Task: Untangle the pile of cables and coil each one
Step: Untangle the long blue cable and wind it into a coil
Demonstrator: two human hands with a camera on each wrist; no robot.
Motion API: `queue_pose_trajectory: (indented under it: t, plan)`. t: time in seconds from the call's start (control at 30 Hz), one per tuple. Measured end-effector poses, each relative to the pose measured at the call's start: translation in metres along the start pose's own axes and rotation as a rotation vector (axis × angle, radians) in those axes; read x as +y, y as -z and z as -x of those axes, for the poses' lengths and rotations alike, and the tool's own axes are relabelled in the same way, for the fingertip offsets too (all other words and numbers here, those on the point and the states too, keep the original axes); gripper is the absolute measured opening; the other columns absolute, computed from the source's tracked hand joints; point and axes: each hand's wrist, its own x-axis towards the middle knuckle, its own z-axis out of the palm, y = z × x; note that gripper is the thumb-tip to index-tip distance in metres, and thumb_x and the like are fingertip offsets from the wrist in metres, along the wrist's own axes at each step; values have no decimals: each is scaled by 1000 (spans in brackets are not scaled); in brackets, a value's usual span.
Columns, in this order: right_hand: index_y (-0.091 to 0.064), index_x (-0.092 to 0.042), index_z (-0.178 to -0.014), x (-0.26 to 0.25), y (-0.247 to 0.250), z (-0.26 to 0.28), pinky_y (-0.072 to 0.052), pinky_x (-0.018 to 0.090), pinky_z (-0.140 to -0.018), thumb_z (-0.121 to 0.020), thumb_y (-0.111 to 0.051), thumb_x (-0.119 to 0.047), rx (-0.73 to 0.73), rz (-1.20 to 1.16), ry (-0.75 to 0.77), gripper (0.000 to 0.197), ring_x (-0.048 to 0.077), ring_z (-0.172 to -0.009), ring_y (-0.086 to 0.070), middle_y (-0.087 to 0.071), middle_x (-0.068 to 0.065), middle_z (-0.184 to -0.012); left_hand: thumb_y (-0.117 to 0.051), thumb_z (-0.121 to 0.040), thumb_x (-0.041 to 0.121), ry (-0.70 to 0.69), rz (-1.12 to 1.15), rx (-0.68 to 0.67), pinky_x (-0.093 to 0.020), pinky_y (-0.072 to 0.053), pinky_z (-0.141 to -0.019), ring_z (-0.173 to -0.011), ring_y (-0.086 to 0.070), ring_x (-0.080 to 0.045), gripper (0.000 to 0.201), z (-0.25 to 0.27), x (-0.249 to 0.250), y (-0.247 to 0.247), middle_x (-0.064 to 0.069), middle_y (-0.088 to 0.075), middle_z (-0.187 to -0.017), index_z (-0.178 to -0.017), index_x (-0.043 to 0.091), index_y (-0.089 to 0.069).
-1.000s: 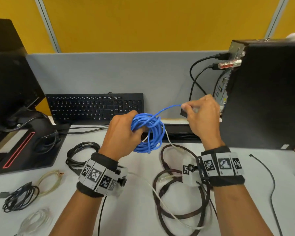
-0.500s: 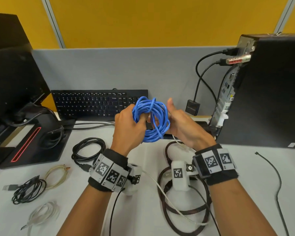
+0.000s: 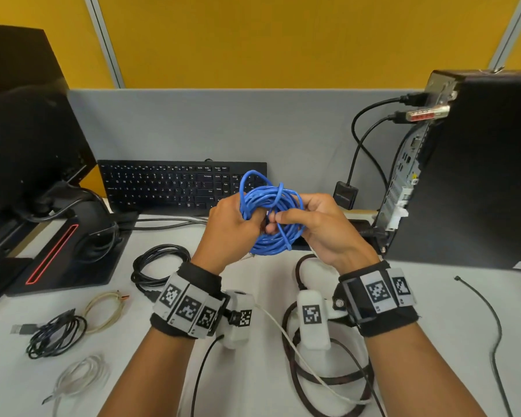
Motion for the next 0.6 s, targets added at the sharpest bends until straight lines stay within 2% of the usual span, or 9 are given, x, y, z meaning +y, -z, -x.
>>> queue_pose_trajectory:
  t: [0.03,0.1,0.13,0.23,0.33,0.43,0.5,0.53,0.6]
  plan:
    - [-72,9,-95,0,0,0,-60,32,-75,-86,-66,9,-10,-12,-5,11,27,-76,-74,-74,20,-80,-58,-96,19,39,33,-26,-42,-56,-70,-67,-66,-23,19,0,0,2,-5,-68,-69,-83,11,-69]
    - [-71,11,-99,1,-1,1,-60,34,-78,-86,-67,7,-28,-19,-4,15,26,-77,-74,-73,19,-81,-59,-96,22,116,87,-81,-43,-56,-70,-65,-65,-24,24,2,1,7,-9,-68,-68,-81,8,-70]
    - [-71,10,-100,2,-2,1,-59,34,-79,-86,-67,7,-40,-26,-1,15,26,-78,-74,-73,19,-82,-59,-96,24,147,107,-112,-40,-57,-69,-64,-65,-20,25,2,1,9,-8,-68,-67,-82,8,-71]
    - [-76,1,-98,4,-3,2,-59,33,-80,-87,-66,6,-72,-61,-8,15,25,-80,-74,-74,18,-85,-58,-98,28,196,157,-191,-21,-52,-58,-59,-62,-6,27,2,-1,15,5,-66,-60,-83,10,-73]
    - [-75,1,-102,6,-6,1,-59,33,-80,-86,-67,4,-63,-37,-13,18,26,-82,-73,-74,18,-85,-59,-99,28,213,187,-204,-14,-51,-58,-64,-68,-6,25,1,-4,16,4,-72,-68,-86,14,-74]
    - [-77,-7,-108,8,-8,0,-60,33,-81,-88,-70,5,-6,137,13,24,26,-88,-75,-77,15,-94,-62,-98,28,214,155,-151,-22,-57,-63,-71,-72,-12,20,2,-7,14,-2,-75,-77,-94,14,-75]
    - [-75,-10,-114,8,-8,-1,-61,35,-84,-86,-74,3,34,265,6,30,25,-95,-76,-77,9,-105,-65,-95,26,215,90,-84,-37,-60,-69,-70,-69,-22,19,1,-9,11,-10,-73,-77,-94,9,-74]
    - [-74,-11,-115,8,-8,-1,-62,38,-86,-86,-76,2,44,313,-9,32,24,-97,-76,-77,7,-108,-67,-94,23,213,67,-50,-43,-59,-72,-68,-67,-26,18,1,-10,9,-12,-72,-76,-92,7,-73]
    - [-73,-13,-112,8,-10,0,-61,46,-89,-85,-78,-2,47,378,-39,29,25,-94,-76,-77,5,-105,-69,-92,17,205,52,2,-45,-58,-70,-67,-65,-31,15,-1,-11,5,-17,-70,-75,-90,2,-71]
